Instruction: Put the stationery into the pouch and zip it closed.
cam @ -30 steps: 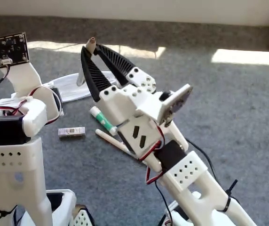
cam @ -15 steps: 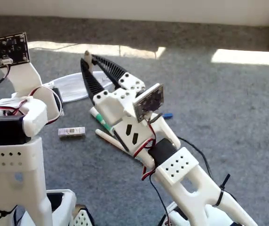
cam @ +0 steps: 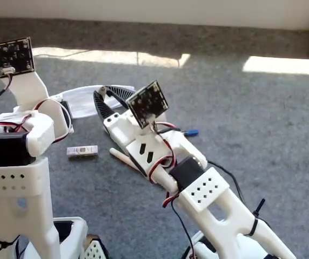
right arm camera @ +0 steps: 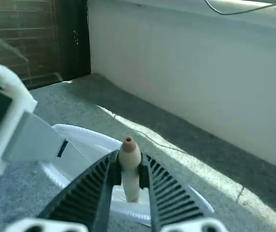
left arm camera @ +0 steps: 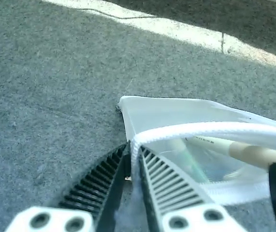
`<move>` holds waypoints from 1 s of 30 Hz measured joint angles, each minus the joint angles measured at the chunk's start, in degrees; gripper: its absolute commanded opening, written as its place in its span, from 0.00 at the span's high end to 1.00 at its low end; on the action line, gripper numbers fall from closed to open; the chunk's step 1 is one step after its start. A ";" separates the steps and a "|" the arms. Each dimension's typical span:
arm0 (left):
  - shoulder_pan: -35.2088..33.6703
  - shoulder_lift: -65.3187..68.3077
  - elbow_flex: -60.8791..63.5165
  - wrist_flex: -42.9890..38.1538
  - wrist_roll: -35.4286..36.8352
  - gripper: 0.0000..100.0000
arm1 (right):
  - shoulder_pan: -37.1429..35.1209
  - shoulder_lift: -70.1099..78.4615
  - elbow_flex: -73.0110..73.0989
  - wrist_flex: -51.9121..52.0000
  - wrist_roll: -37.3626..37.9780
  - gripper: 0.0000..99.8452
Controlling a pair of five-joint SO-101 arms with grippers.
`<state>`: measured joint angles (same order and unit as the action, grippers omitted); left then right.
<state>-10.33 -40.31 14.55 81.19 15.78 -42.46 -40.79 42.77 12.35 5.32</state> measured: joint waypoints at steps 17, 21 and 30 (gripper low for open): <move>0.00 0.00 0.00 0.00 0.00 0.99 | 0.00 0.00 -10.55 17.41 0.00 0.86; 0.00 0.00 0.00 0.00 0.00 0.99 | -0.09 0.00 -10.55 19.52 0.09 0.86; -1.41 0.00 0.09 0.00 0.00 0.99 | -0.26 0.00 -15.74 24.26 0.09 0.88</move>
<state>-11.74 -40.31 14.64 81.19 15.78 -42.73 -40.79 27.03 36.62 5.41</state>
